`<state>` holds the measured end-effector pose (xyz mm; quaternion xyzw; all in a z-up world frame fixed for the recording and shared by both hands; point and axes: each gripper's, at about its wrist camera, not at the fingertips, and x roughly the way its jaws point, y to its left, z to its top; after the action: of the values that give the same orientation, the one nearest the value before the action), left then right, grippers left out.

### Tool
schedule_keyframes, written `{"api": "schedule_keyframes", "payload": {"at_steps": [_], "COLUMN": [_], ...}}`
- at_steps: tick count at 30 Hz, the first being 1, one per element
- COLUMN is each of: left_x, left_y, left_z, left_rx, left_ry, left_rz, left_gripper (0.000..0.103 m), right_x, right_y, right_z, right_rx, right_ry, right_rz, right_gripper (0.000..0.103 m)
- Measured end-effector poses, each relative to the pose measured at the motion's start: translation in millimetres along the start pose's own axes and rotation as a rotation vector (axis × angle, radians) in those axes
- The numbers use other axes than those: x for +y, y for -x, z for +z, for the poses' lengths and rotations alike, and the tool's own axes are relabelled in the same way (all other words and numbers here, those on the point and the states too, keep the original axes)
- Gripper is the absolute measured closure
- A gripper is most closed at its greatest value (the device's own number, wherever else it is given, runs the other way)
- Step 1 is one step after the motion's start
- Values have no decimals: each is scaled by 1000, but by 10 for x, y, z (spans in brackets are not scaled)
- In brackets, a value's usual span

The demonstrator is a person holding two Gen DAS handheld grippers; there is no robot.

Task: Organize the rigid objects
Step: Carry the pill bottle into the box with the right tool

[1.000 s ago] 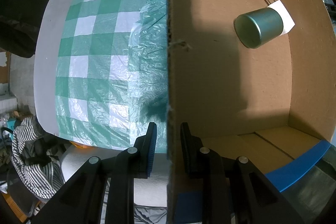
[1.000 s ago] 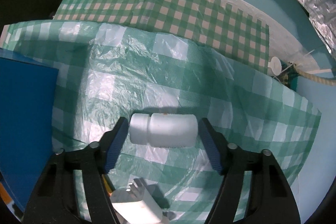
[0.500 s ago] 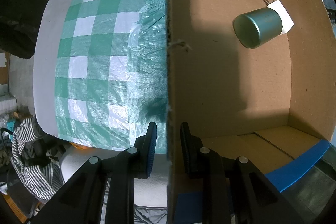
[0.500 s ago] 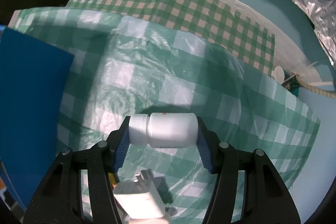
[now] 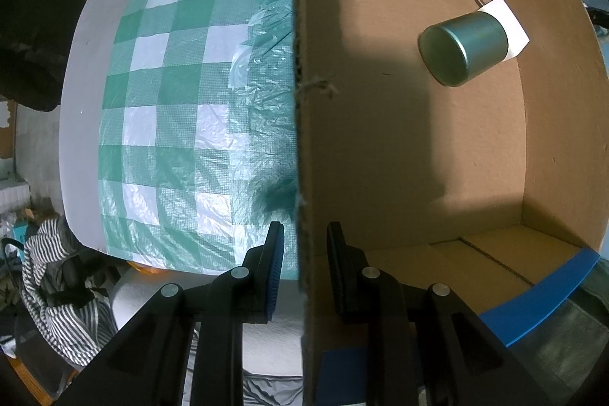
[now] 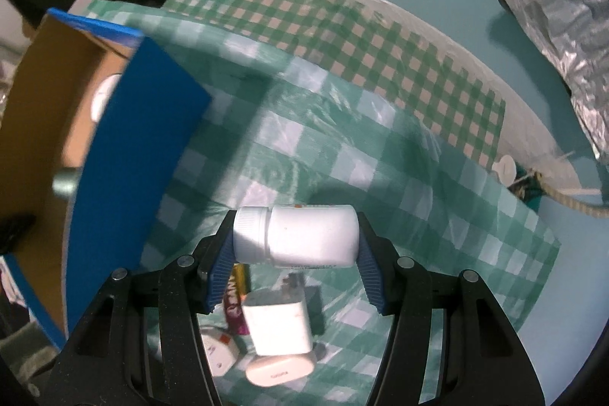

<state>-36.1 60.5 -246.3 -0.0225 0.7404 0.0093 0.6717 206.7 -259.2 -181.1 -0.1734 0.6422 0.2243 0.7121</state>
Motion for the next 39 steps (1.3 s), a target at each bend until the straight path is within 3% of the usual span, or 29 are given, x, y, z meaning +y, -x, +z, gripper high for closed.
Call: {"api": "schedule_keyframes", "payload": {"at_steps": [17,28,39], "left_x": [-11,-6,4], "left_y": [-23,-44,-20], "left_z": [68,61,39], "left_rx": [2,4,6], "left_ry": [-22,-23,-18], "left_rz": [-8,-9,-8], "left_gripper": [80,80,80], "right_x": [781,1231,1441], "right_y": [613,478,224], "right_z": [253,504,623], "right_rx": [-90,-80,-38], "right_ry": [208,324,389], "right_rz": [68,53,27], "right_gripper": [45,45,45]}}
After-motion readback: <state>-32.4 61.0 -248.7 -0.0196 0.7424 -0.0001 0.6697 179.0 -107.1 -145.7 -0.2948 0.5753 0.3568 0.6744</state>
